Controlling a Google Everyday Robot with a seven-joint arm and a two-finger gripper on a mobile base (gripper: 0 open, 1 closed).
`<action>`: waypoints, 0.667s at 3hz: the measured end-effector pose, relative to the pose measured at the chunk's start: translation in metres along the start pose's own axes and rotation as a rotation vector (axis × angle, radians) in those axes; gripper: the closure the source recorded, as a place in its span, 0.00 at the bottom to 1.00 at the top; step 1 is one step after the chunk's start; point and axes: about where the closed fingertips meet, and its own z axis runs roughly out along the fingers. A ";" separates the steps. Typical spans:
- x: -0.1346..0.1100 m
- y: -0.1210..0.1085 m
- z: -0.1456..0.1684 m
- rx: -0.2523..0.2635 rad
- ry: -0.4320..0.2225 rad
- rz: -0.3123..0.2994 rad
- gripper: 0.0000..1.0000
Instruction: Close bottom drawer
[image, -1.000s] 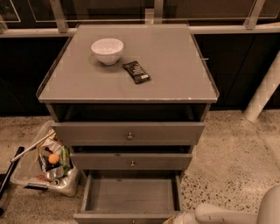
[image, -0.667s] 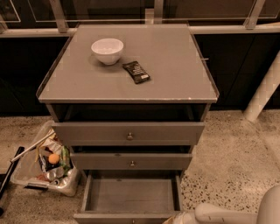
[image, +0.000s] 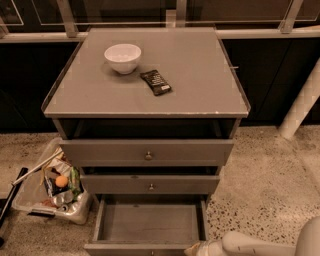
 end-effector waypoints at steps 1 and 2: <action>-0.009 -0.010 0.003 0.022 -0.028 -0.019 0.00; -0.029 -0.034 0.010 0.065 -0.095 -0.053 0.19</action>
Offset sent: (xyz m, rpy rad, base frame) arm 0.1132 0.0021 0.0064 0.0630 -0.2620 -0.0699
